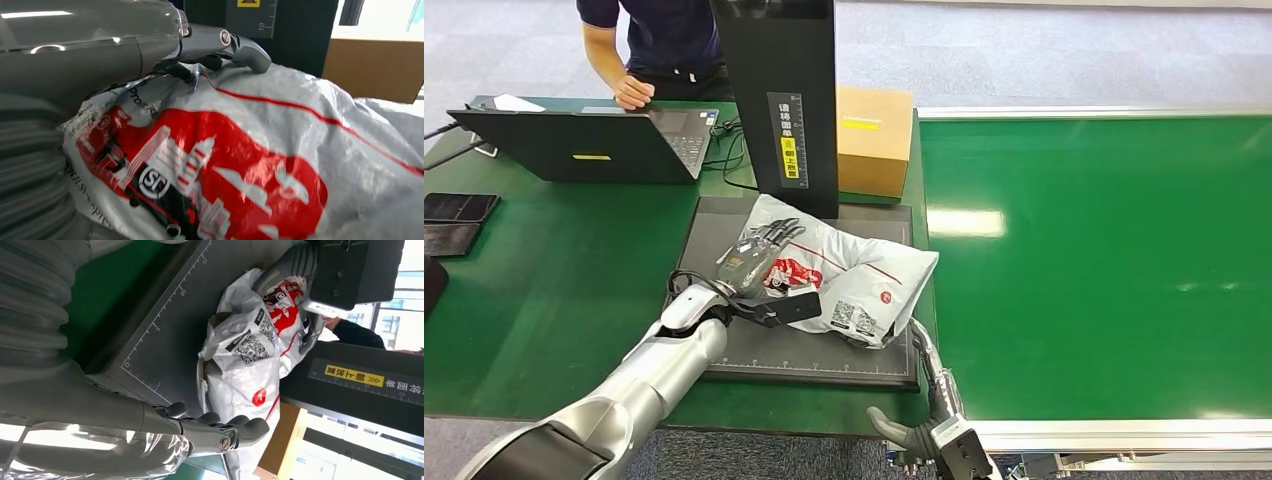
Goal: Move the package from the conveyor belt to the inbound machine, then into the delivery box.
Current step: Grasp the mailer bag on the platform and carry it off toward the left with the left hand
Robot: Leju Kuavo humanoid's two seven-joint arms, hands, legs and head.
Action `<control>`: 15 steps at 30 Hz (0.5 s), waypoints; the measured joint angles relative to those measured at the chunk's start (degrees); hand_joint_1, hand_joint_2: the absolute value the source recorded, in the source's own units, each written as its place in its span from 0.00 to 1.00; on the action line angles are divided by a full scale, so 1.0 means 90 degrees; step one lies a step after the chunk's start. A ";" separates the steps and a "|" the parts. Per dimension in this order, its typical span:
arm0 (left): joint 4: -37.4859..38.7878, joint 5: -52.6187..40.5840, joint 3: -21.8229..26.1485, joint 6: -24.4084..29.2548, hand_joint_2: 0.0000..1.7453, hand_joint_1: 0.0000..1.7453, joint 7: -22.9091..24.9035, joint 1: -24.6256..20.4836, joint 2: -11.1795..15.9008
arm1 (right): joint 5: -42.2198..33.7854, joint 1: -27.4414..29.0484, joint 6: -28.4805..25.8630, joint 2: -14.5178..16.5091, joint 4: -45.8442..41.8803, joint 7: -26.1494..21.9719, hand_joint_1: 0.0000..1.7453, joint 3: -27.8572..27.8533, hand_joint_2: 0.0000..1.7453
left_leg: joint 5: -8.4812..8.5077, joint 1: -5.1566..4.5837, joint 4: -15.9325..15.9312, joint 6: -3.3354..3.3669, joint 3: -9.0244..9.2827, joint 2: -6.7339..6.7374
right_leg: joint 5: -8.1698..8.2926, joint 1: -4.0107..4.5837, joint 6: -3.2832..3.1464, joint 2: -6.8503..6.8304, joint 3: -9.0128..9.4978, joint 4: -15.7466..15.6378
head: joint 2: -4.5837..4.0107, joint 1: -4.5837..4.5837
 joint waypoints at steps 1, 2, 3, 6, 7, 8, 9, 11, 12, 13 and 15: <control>0.0039 -0.0048 -0.0025 0.0073 1.00 0.46 0.0039 0.0001 0.0000 | 0.0011 -0.0004 0.0008 0.0000 0.0010 0.0000 0.00 0.0000 1.00 | 0.0000 0.0000 0.0000 0.0000 0.0002 0.0000 | 0.0000 0.0000 0.0000 0.0000 0.0002 0.0000 | 0.0000 0.0000; 0.0074 -0.0091 -0.0042 0.0143 1.00 0.64 0.0067 0.0005 0.0000 | 0.0020 -0.0008 0.0015 0.0000 0.0020 0.0000 0.00 0.0000 1.00 | 0.0000 0.0000 0.0000 0.0000 0.0004 0.0000 | 0.0000 0.0000 0.0000 0.0000 0.0004 0.0000 | 0.0000 0.0000; 0.0106 -0.0125 -0.0051 0.0199 1.00 0.82 0.0081 0.0008 0.0000 | 0.0026 -0.0011 0.0018 0.0000 0.0030 0.0000 0.00 0.0000 1.00 | 0.0000 0.0000 0.0000 0.0000 0.0006 0.0000 | 0.0000 0.0000 0.0000 0.0000 0.0005 0.0000 | 0.0000 -0.0001; 0.0186 -0.0179 -0.0082 0.0294 1.00 1.00 0.0100 0.0008 0.0000 | 0.0038 -0.0017 0.0018 0.0000 0.0057 0.0000 0.00 -0.0001 1.00 | 0.0000 0.0000 0.0000 0.0000 0.0013 0.0000 | 0.0001 0.0001 -0.0001 0.0000 0.0012 0.0000 | 0.0000 0.0000; 0.0202 -0.0183 -0.0091 0.0312 1.00 1.00 0.0100 0.0008 0.0000 | 0.0043 -0.0020 0.0018 0.0000 0.0069 0.0000 0.00 -0.0001 1.00 | 0.0000 0.0000 0.0000 -0.0001 0.0016 0.0000 | 0.0001 0.0002 -0.0002 0.0000 0.0015 0.0000 | 0.0000 0.0000; 0.0214 -0.0185 -0.0097 0.0329 1.00 1.00 0.0100 0.0008 0.0000 | 0.0051 -0.0025 0.0021 0.0000 0.0083 0.0000 0.00 -0.0001 1.00 | 0.0001 0.0000 0.0000 -0.0001 0.0018 0.0000 | 0.0001 0.0003 -0.0002 0.0000 0.0018 0.0000 | 0.0000 0.0001; 0.0223 -0.0186 -0.0099 0.0349 1.00 1.00 0.0099 0.0010 0.0000 | 0.0058 -0.0029 0.0031 0.0000 0.0099 0.0001 0.00 -0.0001 1.00 | 0.0001 0.0000 0.0000 -0.0001 0.0020 0.0000 | 0.0001 0.0003 -0.0002 0.0000 0.0021 0.0000 | 0.0000 0.0000; 0.0233 -0.0186 -0.0099 0.0398 1.00 1.00 0.0103 0.0021 0.0000 | 0.0071 -0.0040 0.0052 0.0000 0.0135 0.0001 0.00 -0.0001 1.00 | 0.0000 0.0000 -0.0001 -0.0001 0.0022 0.0000 | 0.0001 0.0004 -0.0002 0.0000 0.0024 0.0000 | 0.0000 0.0000; 0.0235 -0.0187 -0.0099 0.0428 1.00 1.00 0.0108 0.0034 0.0000 | 0.0075 -0.0047 0.0059 0.0001 0.0153 0.0001 0.00 -0.0001 1.00 | 0.0000 0.0000 -0.0001 -0.0001 0.0022 0.0000 | 0.0001 0.0004 -0.0002 0.0000 0.0025 0.0000 | 0.0000 0.0000; 0.0235 -0.0187 -0.0099 0.0466 1.00 1.00 0.0113 0.0050 0.0000 | 0.0081 -0.0056 0.0059 0.0001 0.0171 0.0000 0.00 -0.0002 1.00 | 0.0000 0.0000 -0.0001 -0.0001 0.0023 0.0000 | 0.0001 0.0004 -0.0002 0.0000 0.0026 0.0000 | 0.0000 0.0000; 0.0235 -0.0188 -0.0099 0.0538 1.00 1.00 0.0120 0.0082 0.0000 | 0.0091 -0.0079 0.0058 0.0002 0.0202 0.0000 0.00 -0.0001 1.00 | 0.0000 0.0000 -0.0001 -0.0001 0.0024 0.0000 | 0.0001 0.0004 -0.0002 0.0000 0.0026 0.0000 | 0.0000 0.0000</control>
